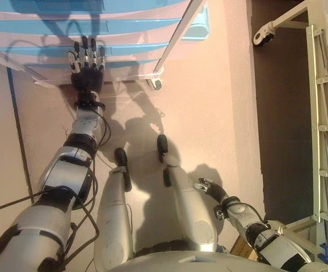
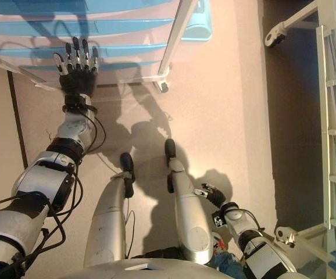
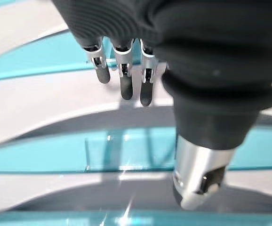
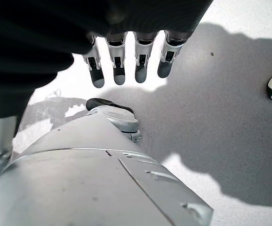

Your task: Open the drawer and pick up the medicine

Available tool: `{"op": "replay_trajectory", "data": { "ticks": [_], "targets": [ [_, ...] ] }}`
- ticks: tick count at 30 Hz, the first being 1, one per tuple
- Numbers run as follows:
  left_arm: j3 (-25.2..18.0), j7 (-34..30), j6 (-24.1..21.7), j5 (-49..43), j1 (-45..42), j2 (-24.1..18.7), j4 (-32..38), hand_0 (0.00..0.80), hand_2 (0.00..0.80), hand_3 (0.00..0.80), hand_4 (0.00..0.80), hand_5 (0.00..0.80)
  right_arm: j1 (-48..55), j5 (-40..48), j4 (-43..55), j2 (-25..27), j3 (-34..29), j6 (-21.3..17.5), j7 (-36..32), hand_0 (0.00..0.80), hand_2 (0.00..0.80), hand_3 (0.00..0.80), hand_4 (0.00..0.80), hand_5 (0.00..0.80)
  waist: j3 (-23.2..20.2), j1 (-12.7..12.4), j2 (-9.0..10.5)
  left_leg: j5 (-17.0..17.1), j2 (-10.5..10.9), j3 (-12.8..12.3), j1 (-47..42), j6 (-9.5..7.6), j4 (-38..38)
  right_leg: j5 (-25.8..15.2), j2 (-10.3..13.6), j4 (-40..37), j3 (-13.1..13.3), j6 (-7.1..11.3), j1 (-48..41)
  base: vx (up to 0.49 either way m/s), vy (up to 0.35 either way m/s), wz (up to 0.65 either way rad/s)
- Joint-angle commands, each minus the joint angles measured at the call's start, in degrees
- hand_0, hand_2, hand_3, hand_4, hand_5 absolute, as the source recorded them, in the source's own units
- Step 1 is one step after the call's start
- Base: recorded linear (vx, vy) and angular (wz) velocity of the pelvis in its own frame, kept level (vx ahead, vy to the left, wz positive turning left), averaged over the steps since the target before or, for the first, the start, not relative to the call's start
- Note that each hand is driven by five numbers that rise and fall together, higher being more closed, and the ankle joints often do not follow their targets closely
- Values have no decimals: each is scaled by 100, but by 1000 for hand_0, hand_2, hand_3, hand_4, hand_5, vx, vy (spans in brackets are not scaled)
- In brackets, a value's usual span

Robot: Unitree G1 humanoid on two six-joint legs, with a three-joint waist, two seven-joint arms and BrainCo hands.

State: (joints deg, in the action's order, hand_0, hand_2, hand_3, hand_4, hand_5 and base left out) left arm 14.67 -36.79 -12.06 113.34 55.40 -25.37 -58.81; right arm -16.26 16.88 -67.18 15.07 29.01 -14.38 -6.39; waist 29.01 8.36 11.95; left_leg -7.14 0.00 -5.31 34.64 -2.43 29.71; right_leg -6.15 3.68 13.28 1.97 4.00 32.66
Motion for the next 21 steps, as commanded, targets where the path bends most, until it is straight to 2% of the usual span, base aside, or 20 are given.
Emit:
{"op": "replay_trajectory", "data": {
  "ticks": [1,8,14,17,18,19,20,21],
  "targets": [
    [184,-1083,-184,-685,2018,-670,1734,0,0,0,0,0,463,4,52,393,360,56,-47,0,0,0,0,0,-162,8,-222,-83,212,-365,-361,-157,-389,222,-450,54,-267,-428,-363,0,0,0],
    [115,-802,-307,-572,1872,-771,1916,0,0,0,0,0,520,28,-1,405,330,57,-90,0,0,0,0,0,-240,-65,-292,-14,222,-347,-546,-148,-488,330,-418,56,-310,-454,-594,26,-17,-2],
    [41,-657,-265,-547,1827,-842,1816,0,0,0,0,0,582,66,-35,360,302,82,-88,0,0,0,0,0,-352,-122,-272,5,219,-337,-649,-138,-516,414,-369,48,-397,-472,-767,48,-34,0],
    [23,-795,-205,-533,1796,-864,1773,0,0,0,0,0,607,69,-42,339,296,100,-89,0,0,0,0,0,-372,-132,-249,-6,221,-333,-698,-135,-517,418,-355,14,-415,-476,-840,22,-16,-1],
    [33,-889,-176,-456,1802,-874,1788,380,380,380,380,380,622,59,-57,332,293,86,-93,0,0,0,0,0,-377,-135,-244,-15,223,-332,-708,-143,-515,417,-348,2,-422,-478,-857,0,0,0],
    [37,-1009,-132,-459,1793,-876,1788,722,722,722,722,722,627,67,-60,321,309,90,-87,0,0,0,0,0,-382,-140,-241,-19,224,-331,-721,-143,-518,423,-348,-3,-423,-478,-876,0,0,0],
    [42,-1051,-153,-495,1786,-869,1826,800,800,800,800,800,630,54,-60,320,324,87,-91,0,0,0,0,0,-388,-145,-232,-18,221,-329,-722,-141,-524,426,-350,-15,-423,-484,-884,0,-18,-3],
    [62,-1116,-137,-489,1764,-841,1902,800,800,800,800,800,618,45,-68,313,329,90,-103,0,0,0,0,0,-393,-155,-226,-17,233,-314,-739,-149,-537,423,-354,-24,-420,-487,-907,-10,-10,-6]
  ]
}}
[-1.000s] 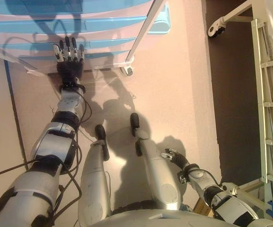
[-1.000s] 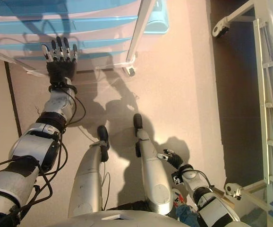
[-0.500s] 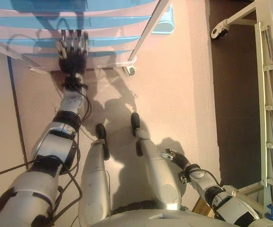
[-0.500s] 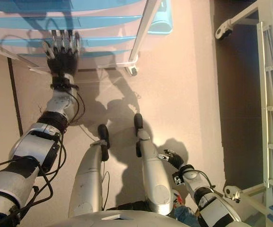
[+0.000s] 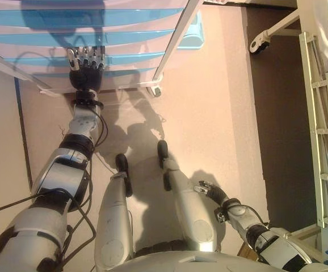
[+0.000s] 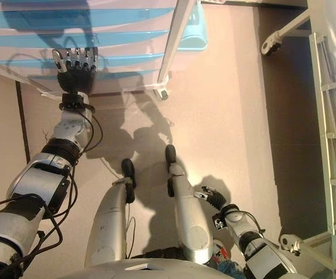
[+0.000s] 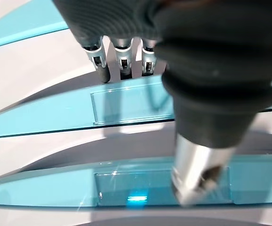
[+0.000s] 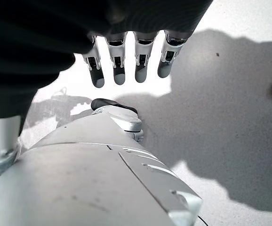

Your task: Open the drawer and pick up the medicine

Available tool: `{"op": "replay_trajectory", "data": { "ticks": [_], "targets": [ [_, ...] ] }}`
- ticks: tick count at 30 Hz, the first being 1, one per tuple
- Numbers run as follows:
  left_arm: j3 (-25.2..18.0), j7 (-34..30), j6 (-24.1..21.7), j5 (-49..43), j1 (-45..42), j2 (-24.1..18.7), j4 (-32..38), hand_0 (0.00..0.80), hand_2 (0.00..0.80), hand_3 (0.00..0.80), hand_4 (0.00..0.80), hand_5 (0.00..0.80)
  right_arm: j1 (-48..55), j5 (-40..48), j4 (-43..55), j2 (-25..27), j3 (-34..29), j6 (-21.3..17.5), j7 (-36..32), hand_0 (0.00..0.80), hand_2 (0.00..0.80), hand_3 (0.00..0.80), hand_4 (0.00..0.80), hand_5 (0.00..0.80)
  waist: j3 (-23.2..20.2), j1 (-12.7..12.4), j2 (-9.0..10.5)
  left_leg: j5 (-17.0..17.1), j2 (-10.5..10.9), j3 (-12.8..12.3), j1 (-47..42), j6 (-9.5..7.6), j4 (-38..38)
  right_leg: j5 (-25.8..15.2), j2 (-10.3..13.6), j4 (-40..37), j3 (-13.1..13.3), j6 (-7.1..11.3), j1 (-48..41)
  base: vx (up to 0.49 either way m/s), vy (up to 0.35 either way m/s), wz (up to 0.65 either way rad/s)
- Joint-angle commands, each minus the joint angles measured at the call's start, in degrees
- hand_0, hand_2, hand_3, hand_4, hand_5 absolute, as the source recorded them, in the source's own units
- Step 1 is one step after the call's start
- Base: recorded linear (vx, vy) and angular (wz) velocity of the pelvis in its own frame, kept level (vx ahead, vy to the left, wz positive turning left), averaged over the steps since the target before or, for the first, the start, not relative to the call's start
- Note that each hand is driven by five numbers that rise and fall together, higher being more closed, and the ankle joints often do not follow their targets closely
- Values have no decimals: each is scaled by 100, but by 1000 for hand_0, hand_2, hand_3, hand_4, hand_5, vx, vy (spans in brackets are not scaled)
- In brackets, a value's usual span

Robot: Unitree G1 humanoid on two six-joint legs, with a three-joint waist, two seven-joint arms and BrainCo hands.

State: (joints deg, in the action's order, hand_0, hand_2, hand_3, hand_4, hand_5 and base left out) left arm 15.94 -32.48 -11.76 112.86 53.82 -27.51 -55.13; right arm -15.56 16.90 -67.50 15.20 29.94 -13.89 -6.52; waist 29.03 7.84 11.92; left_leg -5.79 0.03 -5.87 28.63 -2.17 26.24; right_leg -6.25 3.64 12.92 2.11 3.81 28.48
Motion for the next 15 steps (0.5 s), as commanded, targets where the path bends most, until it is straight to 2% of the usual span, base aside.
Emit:
{"op": "replay_trajectory", "data": {
  "ticks": [1,6,9,12,15],
  "targets": [
    [-58,-1605,-159,-458,1893,-607,1577,800,800,800,800,800,537,39,-24,302,252,49,-87,0,0,0,0,0,-391,-112,-221,-148,234,-249,-144,-172,-193,442,-357,18,-426,-473,-500,-27,-11,-7],
    [-106,-2059,101,-411,1534,-408,2035,800,800,800,800,800,489,-96,101,331,326,101,-67,0,0,0,0,0,-419,-200,-216,-118,242,-144,-222,-160,-278,589,-409,133,-438,-531,-572,-55,-30,-4],
    [-206,-2296,222,-549,954,-112,2533,800,800,800,800,800,422,-149,178,347,348,145,0,0,0,0,0,0,-450,-316,-244,-65,248,-27,-311,-122,-356,725,-449,230,-491,-601,-675,-73,-53,-1],
    [-446,-2382,426,-835,-176,365,3239,800,800,800,800,800,326,-297,277,370,212,261,42,0,0,0,0,0,-496,-522,-285,6,257,160,-463,-47,-415,857,-471,293,-583,-673,-897,-52,-68,-1],
    [-630,-2496,827,-992,-1252,797,3702,800,800,800,800,800,314,-605,297,332,60,332,74,0,0,0,0,0,-568,-698,-324,96,265,348,-612,29,-492,926,-461,295,-652,-702,-1107,-35,-73,10]
  ]
}}
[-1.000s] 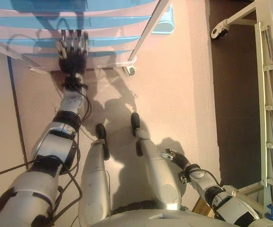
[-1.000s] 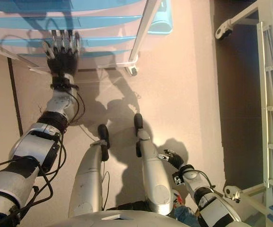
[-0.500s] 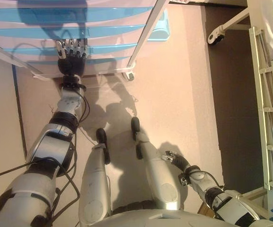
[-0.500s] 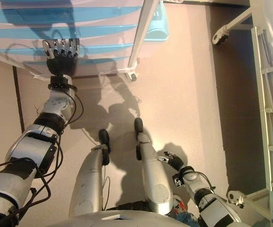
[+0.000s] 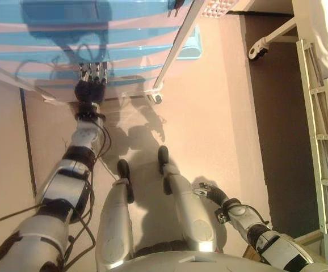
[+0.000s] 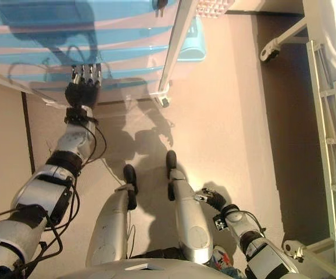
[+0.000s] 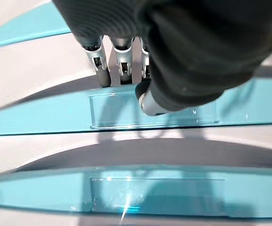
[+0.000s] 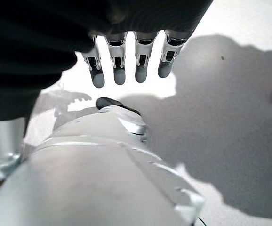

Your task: Open the drawer and pick up the medicine

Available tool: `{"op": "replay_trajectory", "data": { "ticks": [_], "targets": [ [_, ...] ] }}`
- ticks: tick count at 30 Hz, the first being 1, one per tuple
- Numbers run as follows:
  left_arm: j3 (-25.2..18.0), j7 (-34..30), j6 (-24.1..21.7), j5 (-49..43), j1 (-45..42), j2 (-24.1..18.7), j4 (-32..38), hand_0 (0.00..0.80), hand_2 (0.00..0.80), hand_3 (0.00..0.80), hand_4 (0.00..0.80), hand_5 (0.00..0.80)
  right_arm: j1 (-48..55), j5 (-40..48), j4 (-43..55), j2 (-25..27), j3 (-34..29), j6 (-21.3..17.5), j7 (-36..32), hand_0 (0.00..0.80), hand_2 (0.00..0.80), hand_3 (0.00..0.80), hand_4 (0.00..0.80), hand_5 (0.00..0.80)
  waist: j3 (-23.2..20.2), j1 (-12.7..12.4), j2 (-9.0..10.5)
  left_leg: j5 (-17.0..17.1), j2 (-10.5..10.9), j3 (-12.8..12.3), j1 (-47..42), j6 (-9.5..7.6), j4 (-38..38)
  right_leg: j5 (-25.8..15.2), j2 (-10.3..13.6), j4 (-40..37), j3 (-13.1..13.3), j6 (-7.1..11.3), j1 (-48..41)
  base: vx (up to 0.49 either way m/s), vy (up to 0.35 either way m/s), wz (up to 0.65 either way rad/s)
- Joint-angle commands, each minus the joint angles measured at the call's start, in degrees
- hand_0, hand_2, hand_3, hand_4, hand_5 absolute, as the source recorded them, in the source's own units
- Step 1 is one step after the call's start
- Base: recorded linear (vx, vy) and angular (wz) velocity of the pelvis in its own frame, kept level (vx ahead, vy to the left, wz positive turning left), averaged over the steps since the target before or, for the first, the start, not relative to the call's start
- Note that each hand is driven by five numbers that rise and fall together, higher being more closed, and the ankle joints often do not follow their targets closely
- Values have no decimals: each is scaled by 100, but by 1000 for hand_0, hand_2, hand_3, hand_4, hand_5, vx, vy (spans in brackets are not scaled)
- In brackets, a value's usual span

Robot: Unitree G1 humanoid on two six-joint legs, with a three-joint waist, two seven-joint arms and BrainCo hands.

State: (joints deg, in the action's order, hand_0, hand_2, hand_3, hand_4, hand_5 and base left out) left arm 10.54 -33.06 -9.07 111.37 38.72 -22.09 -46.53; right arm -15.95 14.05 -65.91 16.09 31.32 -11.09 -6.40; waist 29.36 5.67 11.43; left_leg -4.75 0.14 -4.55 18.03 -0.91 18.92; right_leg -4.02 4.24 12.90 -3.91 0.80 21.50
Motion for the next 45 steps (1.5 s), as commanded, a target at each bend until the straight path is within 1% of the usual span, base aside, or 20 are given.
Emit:
{"op": "replay_trajectory", "data": {
  "ticks": [1,5,9,11,14,16,17,19,23,27,28,29,30,32,35,37,39,41,43,45],
  "targets": [
    [-107,-2605,785,-888,-251,456,2979,800,800,800,800,800,356,-440,133,232,-129,89,51,0,0,0,0,0,-643,-585,-278,23,247,290,374,-73,212,719,-500,272,-106,-404,-531,-18,-85,18],
    [-45,-3128,1393,-1019,-1579,890,3001,800,800,800,800,800,396,-765,127,223,-352,140,3,0,0,0,0,0,-802,-878,-301,156,160,441,86,16,44,732,-429,109,-314,-360,-1004,13,-114,28],
    [-48,-3692,1824,-1040,-2491,950,2663,800,800,800,800,800,384,-973,210,296,-545,310,-68,0,0,0,0,0,-930,-1081,-409,314,100,563,-113,84,-173,716,-396,-45,-460,-335,-1316,14,-47,25],
    [-131,-4055,2151,-955,-3030,839,2206,800,800,800,800,800,334,-1086,259,396,-671,446,-133,0,0,0,0,0,-951,-1215,-512,384,81,622,-235,134,-298,713,-369,-155,-559,-318,-1519,-13,-17,22],
    [-363,-4136,2506,-1040,-3566,805,1416,800,800,800,800,800,350,-1209,298,503,-819,533,-184,0,0,0,0,0,-935,-1340,-630,459,76,692,-389,199,-427,710,-339,-281,-683,-301,-1767,6,-6,14],
    [-551,-3880,2564,-1236,-3797,842,992,800,800,800,800,800,400,-1266,281,522,-915,524,-171,0,0,0,0,0,-926,-1396,-678,483,83,727,-431,231,-444,707,-321,-340,-750,-292,-1876,20,-12,25],
    [-766,-3801,2724,-1479,-4026,908,495,800,800,800,800,800,457,-1337,228,499,-1043,498,-133,0,0,0,0,0,-913,-1461,-714,476,102,762,-503,250,-458,710,-299,-405,-803,-275,-2007,35,-12,25],
    [-1138,-3272,2866,-1705,-4295,982,-91,800,800,800,800,800,535,-1401,142,459,-1215,451,-51,0,0,0,0,0,-946,-1529,-748,529,140,823,-540,283,-523,684,-280,-518,-900,-255,-2112,48,-2,17],
    [-1740,-2536,2874,-2562,-4657,1057,-1045,800,800,800,800,800,637,-1518,-95,410,-1504,387,104,0,0,0,0,0,-1024,-1628,-796,571,221,922,-682,325,-664,677,-251,-705,-1030,-213,-2302,51,27,15],
    [-1901,-2084,2458,-3452,-4752,949,-1786,800,800,800,800,800,672,-1651,-464,428,-1787,413,506,0,0,0,0,0,-1152,-1636,-875,581,307,1002,-794,330,-786,684,-223,-803,-1127,-201,-2394,49,66,33],
    [-1853,-1682,2076,-3748,-4725,904,-1929,800,800,800,800,800,663,-1671,-571,453,-1866,464,679,0,0,0,0,0,-1195,-1618,-894,575,325,1014,-827,323,-808,689,-222,-807,-1141,-201,-2405,63,65,28],
    [-1818,-1415,1884,-3838,-4682,875,-2068,558,558,558,558,558,664,-1660,-654,450,-1953,505,849,0,0,0,0,0,-1232,-1602,-903,573,336,1023,-858,316,-829,681,-222,-822,-1153,-199,-2418,70,61,17],
    [-1797,-1157,1714,-4125,-4638,846,-2194,0,0,0,0,0,658,-1619,-733,452,-2044,546,1110,0,0,0,0,0,-1264,-1581,-912,569,348,1033,-890,310,-844,678,-223,-831,-1159,-196,-2435,69,45,7],
    [-1759,-621,1212,-4778,-4554,801,-2449,0,0,0,0,0,664,-1587,-839,479,-2213,565,1452,0,0,0,0,0,-1317,-1542,-915,546,362,1034,-937,297,-862,680,-233,-858,-1149,-198,-2464,66,41,4],
    [-1689,846,454,-6035,-4411,717,-2766,0,0,0,0,0,718,-1310,-863,569,-2666,441,2263,0,0,0,0,0,-1432,-1449,-900,485,374,1013,-1064,274,-885,640,-249,-922,-1109,-180,-2519,87,52,3],
    [-1544,1843,4,-6991,-4350,659,-2888,0,0,0,0,0,816,-1214,-637,702,-2955,141,2760,0,0,0,0,0,-1515,-1332,-870,446,374,973,-1137,261,-911,612,-266,-950,-1044,-162,-2526,74,60,-16],
    [-1273,2328,-124,-7446,-4292,623,-2830,0,0,0,0,0,878,-1109,-252,924,-3156,-233,2967,0,0,0,0,0,-1568,-1226,-856,413,370,915,-1227,234,-954,589,-280,-955,-986,-150,-2517,55,67,-13],
    [-1015,2869,-211,-8045,-4334,683,-2643,0,0,0,0,0,1088,-1190,1033,1115,-3310,-404,3144,0,0,0,0,0,-1608,-1061,-841,382,372,852,-1347,187,-1042,566,-297,-951,-900,-132,-2502,43,77,-2],
    [-840,3175,-188,-8447,-4435,752,-2486,0,0,0,0,0,1348,-1516,2613,1196,-3286,-150,3228,0,0,0,0,0,-1639,-908,-828,373,387,801,-1452,145,-1148,543,-304,-958,-820,-114,-2479,25,86,-23],
    [-789,3283,-62,-8714,-4512,824,-2428,0,0,0,0,0,1616,-2082,4302,1291,-3317,-95,2824,0,0,0,0,0,-1694,-705,-826,357,403,701,-1609,79,-1302,529,-304,-963,-700,-77,-2451,32,100,-36]
  ]
}}
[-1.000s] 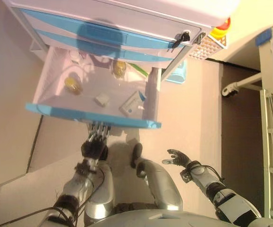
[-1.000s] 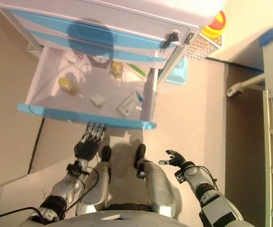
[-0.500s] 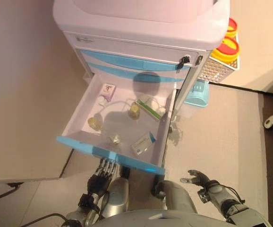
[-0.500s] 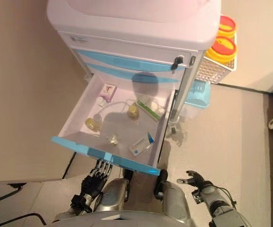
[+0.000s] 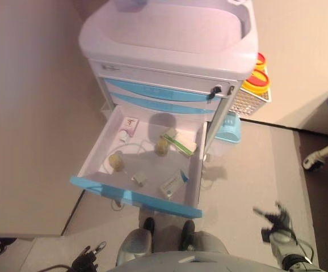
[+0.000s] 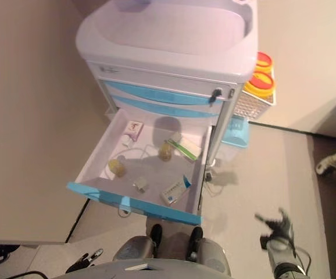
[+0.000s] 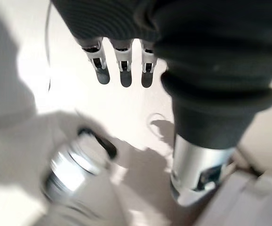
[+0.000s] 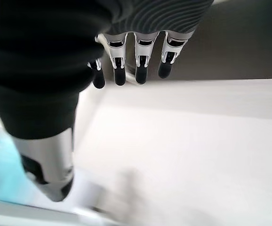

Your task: Open the drawer and pick up the medicine

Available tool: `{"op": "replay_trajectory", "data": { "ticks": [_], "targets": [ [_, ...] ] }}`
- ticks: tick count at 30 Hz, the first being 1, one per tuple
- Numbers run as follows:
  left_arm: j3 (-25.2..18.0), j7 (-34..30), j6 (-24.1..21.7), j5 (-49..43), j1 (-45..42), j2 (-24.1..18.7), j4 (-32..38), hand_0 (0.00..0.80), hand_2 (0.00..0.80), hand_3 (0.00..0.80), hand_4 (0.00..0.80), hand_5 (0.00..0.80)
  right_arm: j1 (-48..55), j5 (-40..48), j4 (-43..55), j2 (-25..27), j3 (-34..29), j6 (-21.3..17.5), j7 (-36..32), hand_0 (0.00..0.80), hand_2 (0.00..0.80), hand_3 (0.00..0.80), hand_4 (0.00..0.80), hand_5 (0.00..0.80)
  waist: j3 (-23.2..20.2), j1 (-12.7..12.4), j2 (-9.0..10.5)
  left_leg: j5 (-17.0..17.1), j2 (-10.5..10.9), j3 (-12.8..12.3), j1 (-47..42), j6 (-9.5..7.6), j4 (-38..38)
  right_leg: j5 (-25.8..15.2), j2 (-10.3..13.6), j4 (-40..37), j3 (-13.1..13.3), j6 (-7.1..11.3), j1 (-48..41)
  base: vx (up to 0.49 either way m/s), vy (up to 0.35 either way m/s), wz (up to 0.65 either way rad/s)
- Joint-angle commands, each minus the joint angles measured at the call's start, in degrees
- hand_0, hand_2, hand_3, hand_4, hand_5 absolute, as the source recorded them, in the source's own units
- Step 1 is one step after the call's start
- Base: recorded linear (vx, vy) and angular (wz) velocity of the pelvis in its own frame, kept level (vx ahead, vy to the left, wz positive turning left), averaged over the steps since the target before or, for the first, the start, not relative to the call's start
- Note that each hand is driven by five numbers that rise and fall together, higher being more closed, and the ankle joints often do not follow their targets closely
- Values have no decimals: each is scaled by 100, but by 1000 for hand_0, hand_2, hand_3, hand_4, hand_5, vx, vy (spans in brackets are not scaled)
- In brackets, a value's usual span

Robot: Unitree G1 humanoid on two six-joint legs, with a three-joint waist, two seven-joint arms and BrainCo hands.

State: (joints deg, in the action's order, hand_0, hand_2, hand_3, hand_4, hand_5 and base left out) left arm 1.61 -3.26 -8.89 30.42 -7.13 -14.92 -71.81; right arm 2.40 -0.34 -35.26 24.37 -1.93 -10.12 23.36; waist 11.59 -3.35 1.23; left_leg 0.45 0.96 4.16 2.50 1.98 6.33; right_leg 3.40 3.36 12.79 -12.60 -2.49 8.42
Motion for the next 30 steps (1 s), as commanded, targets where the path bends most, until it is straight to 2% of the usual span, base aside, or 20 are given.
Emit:
{"op": "replay_trajectory", "data": {
  "ticks": [1,2,3,7,10,11,12,14,16,22,30],
  "targets": [
    [107,304,-78,-621,69,107,102,0,0,0,0,0,-205,-646,1256,461,2,-180,-157,0,0,0,0,0,82,193,193,-162,321,-172,-62,-210,-48,-213,-216,-951,172,252,-1147,42,113,-32],
    [80,307,-13,-756,92,130,53,0,0,0,0,0,-162,-787,2307,668,119,-146,-740,0,0,0,0,0,55,298,185,-182,327,-251,-194,-246,-166,-212,-217,-966,255,274,-1149,38,127,-24],
    [95,296,60,-743,134,141,24,0,0,0,0,0,-189,-926,2777,848,197,-331,-1146,0,0,0,0,0,1,356,182,-169,334,-297,-235,-265,-249,-236,-207,-994,291,292,-1123,50,164,-13],
    [118,316,100,-659,177,199,-27,0,0,0,0,0,-358,-788,3957,1368,571,-598,-2300,0,0,0,0,0,-137,380,182,-164,363,-418,-337,-293,-443,-299,-168,-1090,345,354,-1098,20,103,-25],
    [199,303,98,-637,153,195,-4,0,0,0,0,0,-498,-923,4415,1658,979,-762,-2840,0,0,0,0,0,-192,308,186,-129,381,-455,-358,-304,-558,-370,-126,-1165,314,411,-1081,-8,83,3],
    [239,292,84,-636,137,190,1,0,0,0,0,0,-556,-866,4546,1724,1094,-705,-2947,0,0,0,0,0,-202,278,185,-117,389,-451,-357,-311,-585,-387,-114,-1182,298,424,-1078,-5,41,8],
    [239,292,84,-636,136,191,1,0,0,0,0,0,-557,-865,4547,1724,1095,-704,-2947,0,0,0,0,0,-203,280,185,-117,389,-451,-357,-311,-585,-387,-114,-1183,297,424,-1078,-16,57,8],
    [340,243,84,-570,112,141,8,0,0,0,0,0,-984,-1113,4509,1837,1667,-822,-3290,0,0,0,0,0,-223,111,179,-64,418,-410,-342,-327,-677,-435,-74,-1219,231,464,-1058,-29,80,9],
    [416,257,106,-566,124,100,-1,0,0,0,0,0,-1414,-1418,4320,1838,2099,-753,-3298,0,0,0,0,0,-220,-6,186,-36,441,-349,-334,-346,-722,-445,-57,-1205,178,480,-1041,-24,42,15],
    [491,290,229,-654,150,-2,4,0,0,0,0,0,-2373,-2110,3314,1517,3082,-435,-2926,0,0,0,0,0,-175,-334,174,48,460,-139,-296,-369,-820,-439,-10,-1158,14,496,-1032,-17,19,35],
    [534,285,250,-818,133,-35,48,0,0,0,0,0,-3104,-2875,1855,1055,3693,-31,-2498,0,0,0,0,0,-133,-747,141,122,527,223,-175,-371,-841,-427,60,-1185,-309,499,-1060,-19,15,39]
  ]
}}
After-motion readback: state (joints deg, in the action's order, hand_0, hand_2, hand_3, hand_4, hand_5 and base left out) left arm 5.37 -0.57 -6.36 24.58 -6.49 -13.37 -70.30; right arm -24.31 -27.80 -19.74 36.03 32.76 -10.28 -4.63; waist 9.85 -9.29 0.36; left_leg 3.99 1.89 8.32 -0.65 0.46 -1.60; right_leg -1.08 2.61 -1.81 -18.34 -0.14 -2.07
